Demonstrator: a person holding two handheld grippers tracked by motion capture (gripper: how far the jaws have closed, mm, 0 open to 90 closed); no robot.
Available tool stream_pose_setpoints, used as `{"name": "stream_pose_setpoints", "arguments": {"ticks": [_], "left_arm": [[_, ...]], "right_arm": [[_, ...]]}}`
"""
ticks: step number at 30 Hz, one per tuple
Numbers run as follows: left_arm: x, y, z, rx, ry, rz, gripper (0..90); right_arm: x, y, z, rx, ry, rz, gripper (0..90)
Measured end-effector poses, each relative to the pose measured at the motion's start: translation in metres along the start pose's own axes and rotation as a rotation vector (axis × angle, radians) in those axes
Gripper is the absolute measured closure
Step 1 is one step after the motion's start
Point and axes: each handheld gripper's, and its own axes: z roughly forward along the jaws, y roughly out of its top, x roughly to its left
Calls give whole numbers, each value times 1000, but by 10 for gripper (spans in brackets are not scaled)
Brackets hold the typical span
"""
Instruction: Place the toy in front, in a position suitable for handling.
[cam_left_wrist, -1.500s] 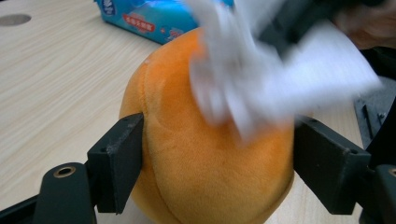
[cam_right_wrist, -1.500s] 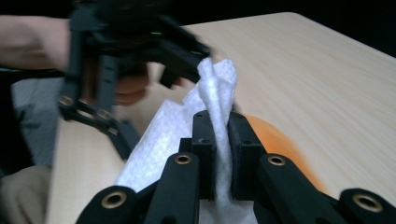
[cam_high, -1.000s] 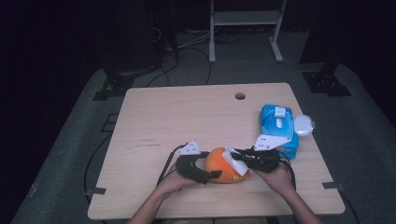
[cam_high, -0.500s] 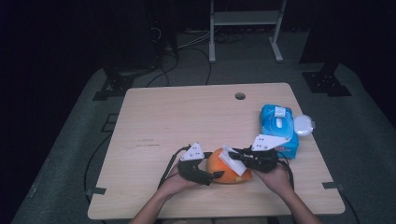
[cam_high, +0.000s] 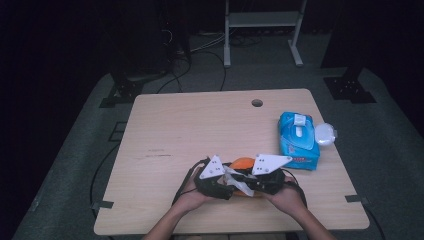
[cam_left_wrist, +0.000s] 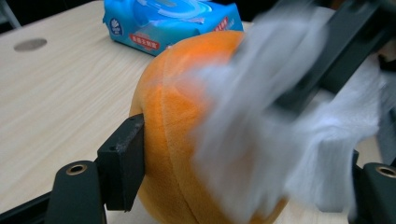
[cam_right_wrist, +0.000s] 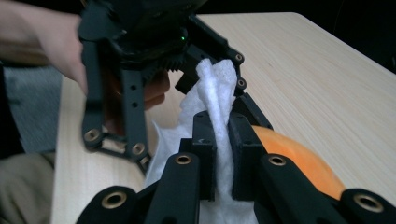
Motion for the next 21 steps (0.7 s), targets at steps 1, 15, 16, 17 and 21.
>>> {"name": "stream_pose_setpoints", "arguments": {"ticks": [1, 15, 16, 17, 21], "left_arm": [[2, -1, 0, -5, -8, -18, 251], [7, -5, 3, 29, -32, -73, 298], [4, -3, 3, 32, -27, -44, 303], [1, -2, 3, 40, -24, -18, 308], [2, -4, 2, 44, -31, -20, 315]], "right_arm": [[-3, 0, -1, -2, -2, 4, 818], [-8, -6, -7, -2, -1, 51, 819], [-6, -5, -4, 2, 7, 43, 819], [-2, -3, 0, 9, 16, 28, 819], [-8, -2, -1, 9, -9, 32, 819]]}}
